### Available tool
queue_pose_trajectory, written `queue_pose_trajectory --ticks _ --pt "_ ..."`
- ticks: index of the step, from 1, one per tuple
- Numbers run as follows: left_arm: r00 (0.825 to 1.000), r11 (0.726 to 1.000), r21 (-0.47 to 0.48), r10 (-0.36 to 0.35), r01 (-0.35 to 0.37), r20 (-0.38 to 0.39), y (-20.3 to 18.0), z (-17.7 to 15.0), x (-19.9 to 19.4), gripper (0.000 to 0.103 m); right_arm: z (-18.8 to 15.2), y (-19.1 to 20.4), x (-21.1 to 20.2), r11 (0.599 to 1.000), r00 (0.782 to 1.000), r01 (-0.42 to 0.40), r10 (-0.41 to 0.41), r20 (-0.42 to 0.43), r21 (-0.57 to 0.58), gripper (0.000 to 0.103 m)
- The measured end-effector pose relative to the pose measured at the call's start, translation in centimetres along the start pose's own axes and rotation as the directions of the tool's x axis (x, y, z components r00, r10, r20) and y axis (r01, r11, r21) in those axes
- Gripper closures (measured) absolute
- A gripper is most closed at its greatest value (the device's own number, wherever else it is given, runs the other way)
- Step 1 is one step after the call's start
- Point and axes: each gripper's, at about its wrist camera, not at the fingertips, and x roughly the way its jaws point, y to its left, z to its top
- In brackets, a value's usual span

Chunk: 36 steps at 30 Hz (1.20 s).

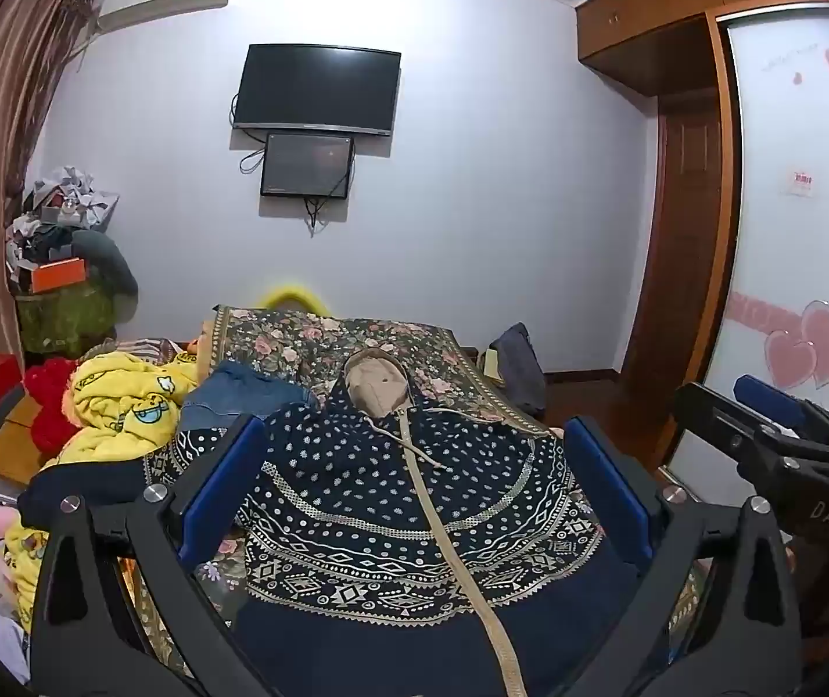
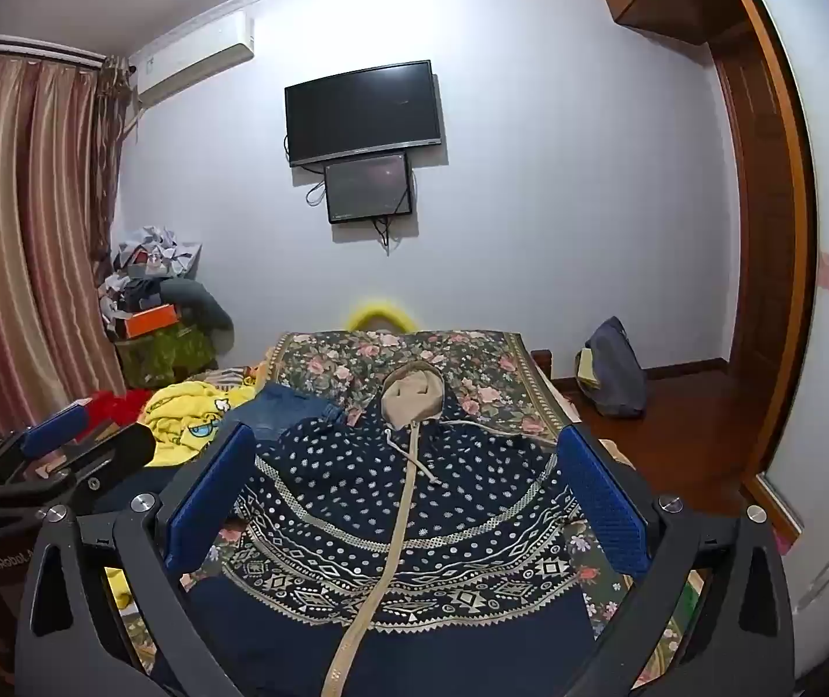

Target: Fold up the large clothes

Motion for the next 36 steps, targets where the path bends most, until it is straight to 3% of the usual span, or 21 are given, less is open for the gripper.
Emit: queue_pose_trajectory --ticks 4,8,36 --pt "1.0 1.0 0.028 0.005 -0.004 -0.018 -0.9 -0.1 0.2 0.0 -0.2 0.0 -0.1 1.0 1.0 0.0 0.0 -0.003 -0.004 0.0" --pt "1.0 1.0 -0.017 -0.023 0.022 -0.012 0.9 -0.8 -0.3 0.0 0.2 0.4 0.0 1.0 1.0 -0.002 0.002 -0.008 -0.009 0.0" --pt "1.0 1.0 -0.001 0.001 -0.002 -0.016 0.5 -0.5 0.5 0.0 -0.4 0.5 1.0 1.0 1.0 -0.003 0.002 -0.024 -0.022 0.0"
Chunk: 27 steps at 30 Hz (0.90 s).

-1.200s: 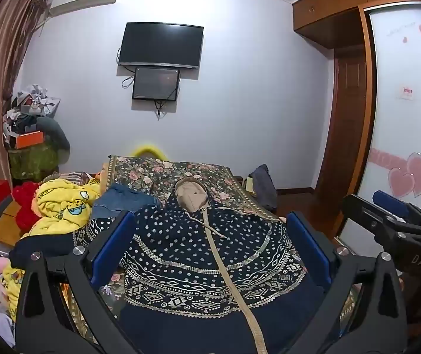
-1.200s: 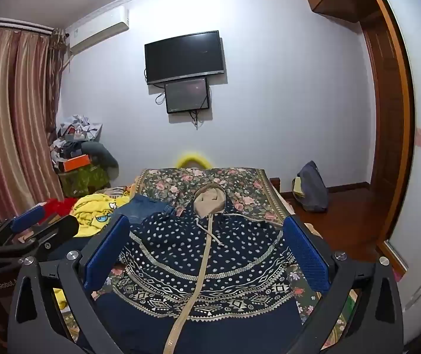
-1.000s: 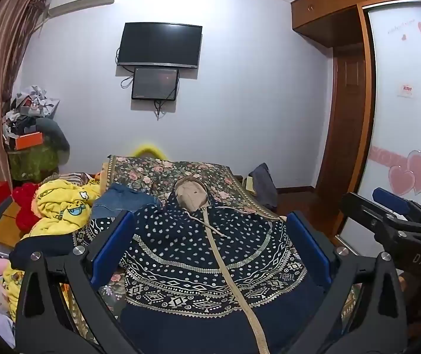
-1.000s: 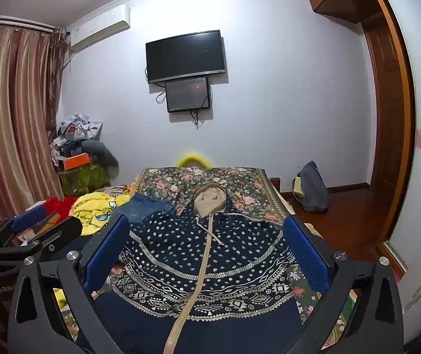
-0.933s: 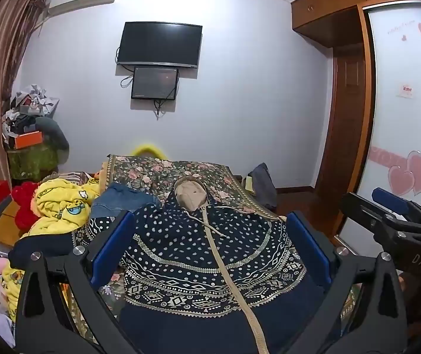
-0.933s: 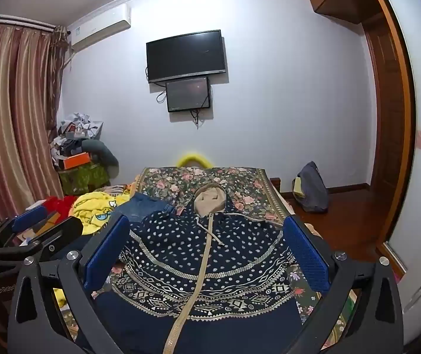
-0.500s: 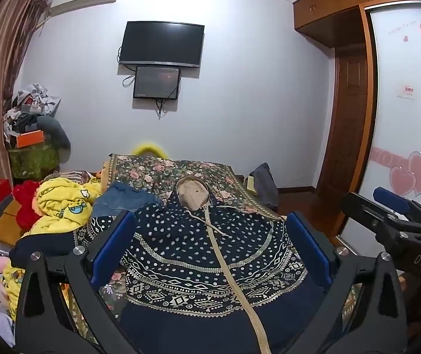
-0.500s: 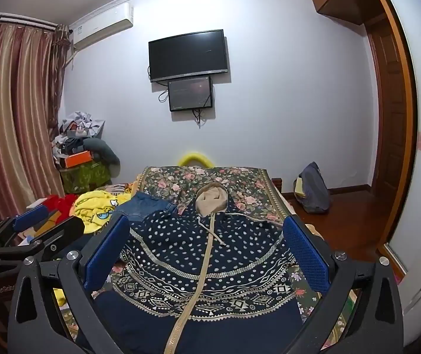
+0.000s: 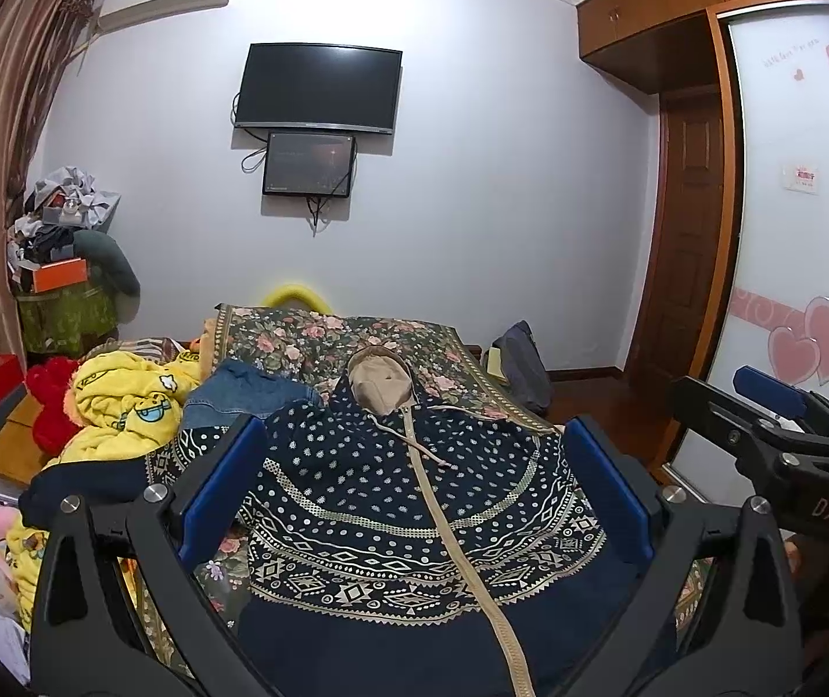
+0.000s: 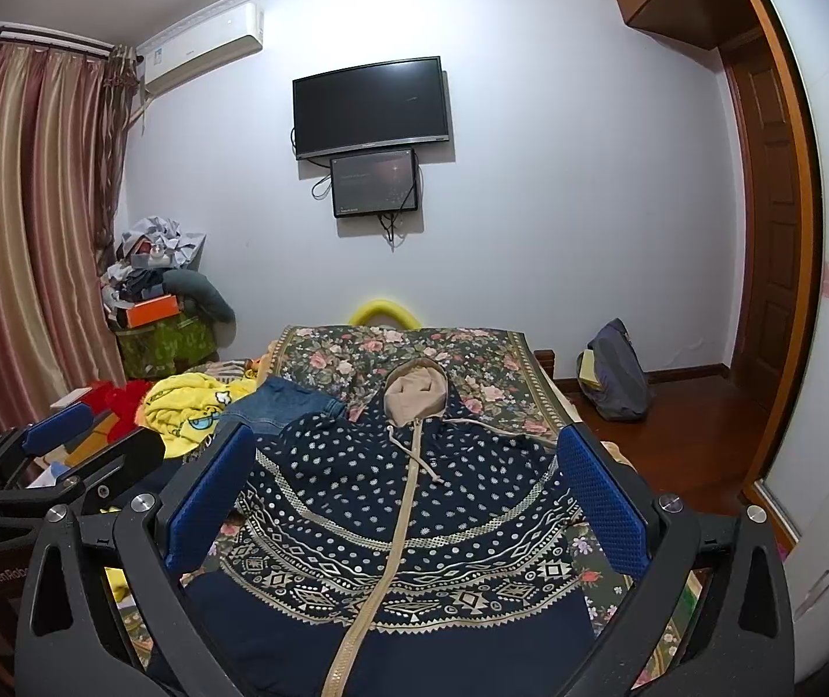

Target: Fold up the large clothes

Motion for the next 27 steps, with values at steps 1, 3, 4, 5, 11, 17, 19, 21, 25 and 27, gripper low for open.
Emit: queue_pose_trajectory --ticks 1,3,4,5,11,17,19,21,25,27 --pt "1.0 1.0 -0.001 0.0 0.0 0.0 0.01 0.01 0.0 0.0 -0.02 -0.03 0.04 1.0 1.0 0.001 -0.001 -0.001 0.0 0.0" --pt "1.0 1.0 -0.001 0.001 -0.001 0.001 0.01 0.03 0.02 0.0 0.08 -0.07 -0.03 1.0 1.0 0.0 0.0 -0.002 0.0 0.0" --pt "1.0 1.0 -0.001 0.002 -0.002 0.001 0.02 0.03 0.03 0.0 0.07 -0.07 -0.02 1.0 1.0 0.0 0.0 -0.001 -0.001 0.0" --pt "1.0 1.0 -0.002 0.001 -0.001 0.001 0.03 -0.02 0.05 0.0 0.07 -0.07 0.0 1.0 1.0 0.001 -0.001 -0.002 -0.001 0.0" --pt "1.0 1.0 -0.009 0.002 -0.002 -0.002 0.18 -0.01 0.19 0.0 0.07 -0.03 -0.02 1.0 1.0 0.001 -0.001 -0.002 -0.001 0.0" --pt "1.0 1.0 -0.018 -0.002 0.001 -0.01 0.54 -0.14 0.24 0.0 0.16 -0.11 -0.11 1.0 1.0 0.0 0.0 -0.005 0.002 0.0" --pt "1.0 1.0 -0.021 0.0 -0.001 -0.012 0.57 -0.13 0.29 0.0 0.16 -0.15 -0.14 1.0 1.0 0.002 -0.002 -0.004 0.004 0.0" --pt "1.0 1.0 -0.022 0.002 -0.002 -0.012 0.58 -0.14 0.27 0.0 0.1 -0.17 -0.15 1.0 1.0 0.002 -0.002 -0.004 0.004 0.0" --pt "1.0 1.0 -0.021 0.003 -0.003 -0.012 0.58 -0.14 0.35 0.0 0.14 -0.17 -0.15 1.0 1.0 0.002 -0.002 -0.005 0.004 0.0" --pt "1.0 1.0 -0.019 0.004 -0.004 -0.013 0.52 -0.15 0.37 0.0 0.11 -0.19 -0.18 1.0 1.0 0.003 -0.003 -0.004 0.004 0.0"
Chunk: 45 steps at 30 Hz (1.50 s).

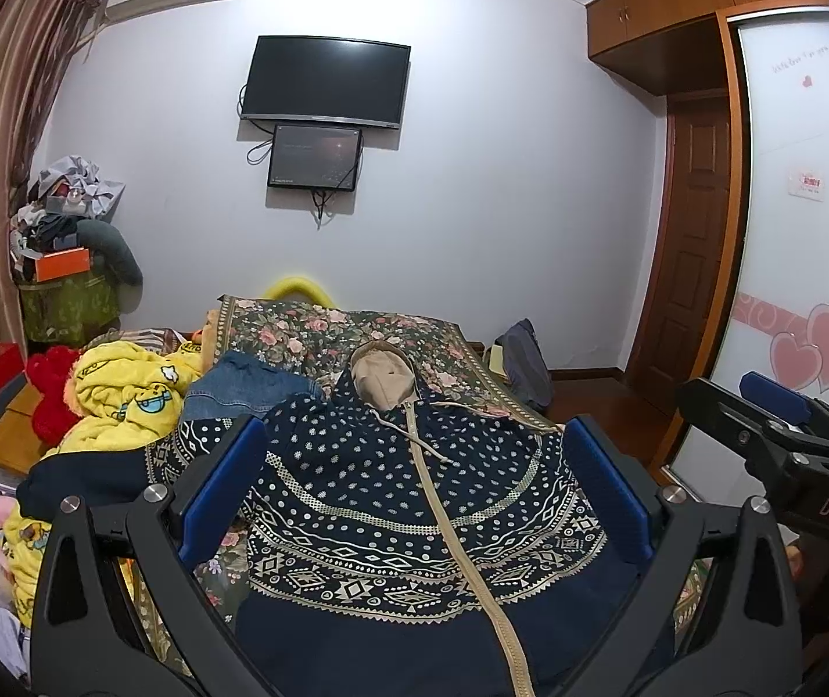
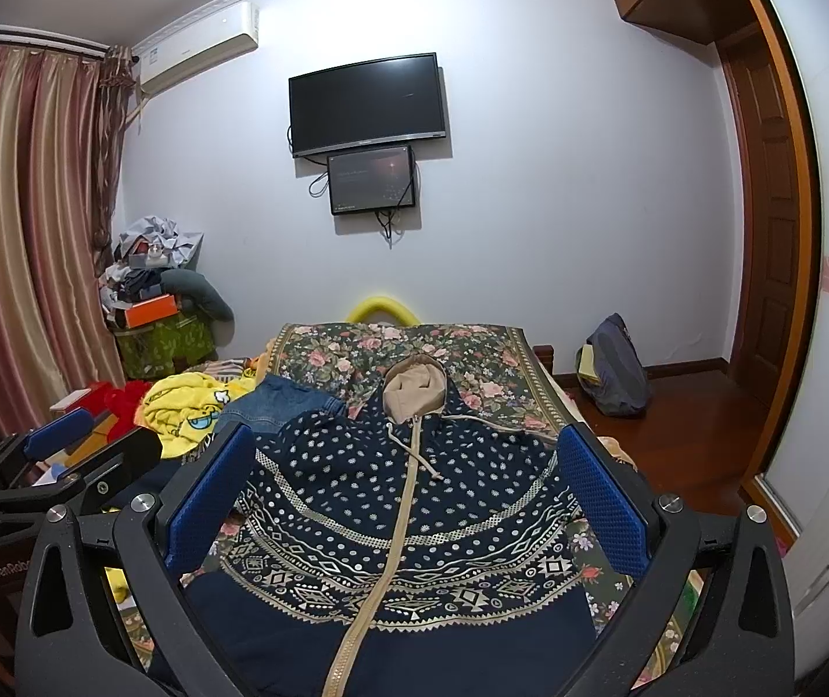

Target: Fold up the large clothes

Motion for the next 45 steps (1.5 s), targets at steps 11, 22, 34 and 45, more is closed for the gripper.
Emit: queue_pose_trajectory --ticks 11,22,34,45 --pt "1.0 1.0 -0.002 0.003 -0.003 0.0 0.1 0.0 0.1 0.0 0.0 0.1 0.0 1.0 1.0 0.0 0.0 -0.001 0.002 0.0" --pt "1.0 1.0 -0.007 0.016 -0.016 -0.006 0.5 -0.2 0.6 0.0 -0.1 0.3 0.6 1.0 1.0 -0.001 0.002 -0.022 0.005 0.0" --pt "0.997 0.998 -0.02 0.065 -0.066 -0.046 3.5 -0.3 3.8 0.0 -0.1 0.0 3.8 1.0 0.997 0.005 -0.002 -0.082 0.03 0.0" --pt "0.955 0.954 -0.15 0.231 -0.26 -0.186 13.7 -1.1 10.1 0.001 -1.0 -0.3 10.3 1.0 0.982 0.013 -0.009 -0.186 0.021 0.0"
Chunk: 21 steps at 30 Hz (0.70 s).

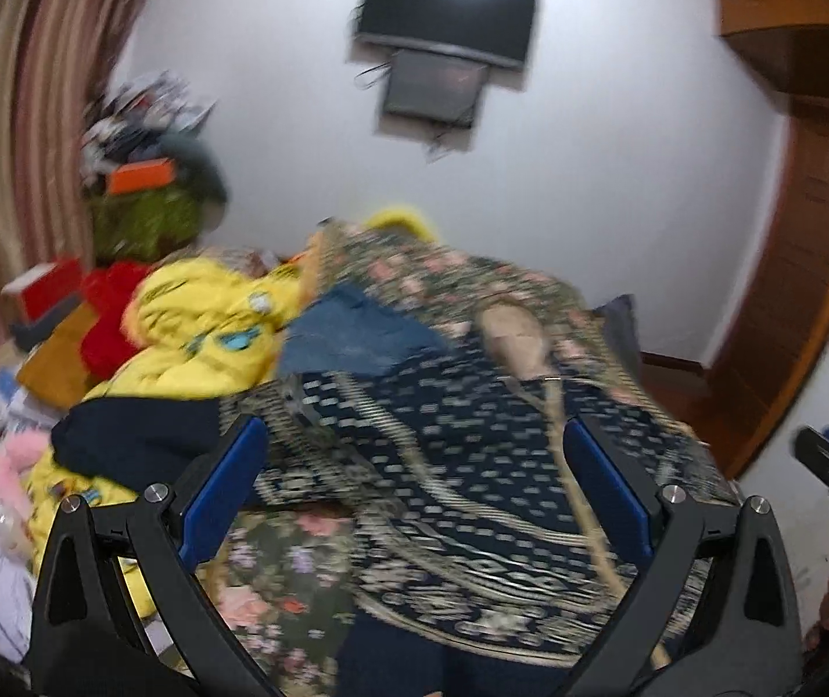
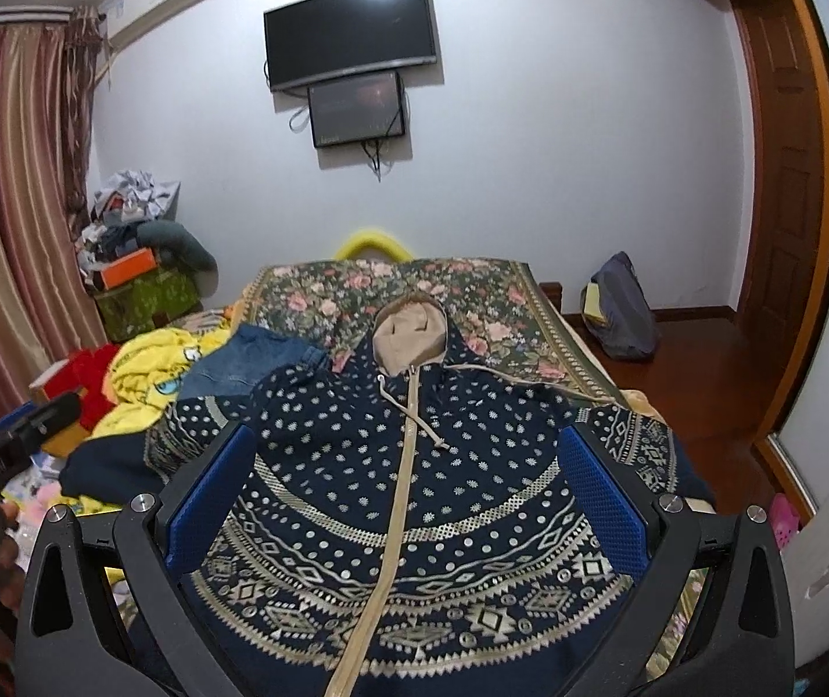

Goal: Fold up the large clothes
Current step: 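Grasp the jacket sleeve with the left gripper and lift it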

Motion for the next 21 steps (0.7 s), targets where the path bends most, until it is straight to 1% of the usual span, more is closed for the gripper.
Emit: queue_pose_trajectory --ticks 3,7,10,12,13,16,18,19,21 --pt "0.996 0.996 -0.024 0.085 -0.086 -0.03 3.0 0.4 2.4 0.001 0.2 0.1 2.3 1.0 0.999 0.001 -0.001 -0.034 -0.009 0.0" --pt "0.99 0.991 -0.039 0.124 -0.127 -0.071 6.6 0.7 4.6 0.001 0.8 0.4 5.3 0.999 0.997 0.001 -0.003 -0.073 -0.036 0.0" --pt "0.985 0.984 -0.095 0.141 -0.151 -0.101 10.1 0.7 6.2 0.001 1.3 0.7 7.8 0.998 0.995 0.003 -0.01 -0.102 -0.067 0.0" --pt "0.983 0.98 -0.134 0.131 -0.148 -0.13 12.5 0.4 7.3 0.001 1.6 1.0 9.4 0.997 0.991 -0.006 -0.004 -0.131 -0.077 0.0" --pt "0.98 0.977 -0.156 0.12 -0.145 -0.16 14.1 0.0 8.2 0.001 1.7 1.0 10.3 0.997 0.989 -0.021 0.01 -0.147 -0.08 0.0" --pt "0.965 0.963 -0.214 0.109 -0.162 -0.239 17.8 -1.3 10.2 0.001 1.4 1.1 13.0 0.996 0.976 -0.044 0.026 -0.214 -0.081 0.0" --pt "0.955 0.953 -0.263 0.072 -0.151 -0.287 19.7 -2.2 11.2 0.001 0.8 1.2 14.5 0.995 0.967 -0.046 0.022 -0.252 -0.088 0.0" --pt "0.947 0.943 -0.298 0.049 -0.149 -0.318 21.0 -3.1 11.9 0.001 0.5 1.2 15.0 0.995 0.963 -0.045 0.018 -0.268 -0.094 0.0" --pt "0.934 0.929 -0.337 0.022 -0.151 -0.358 22.8 -4.2 12.9 0.003 -0.1 1.4 16.3 0.993 0.953 -0.043 0.009 -0.302 -0.108 0.0"
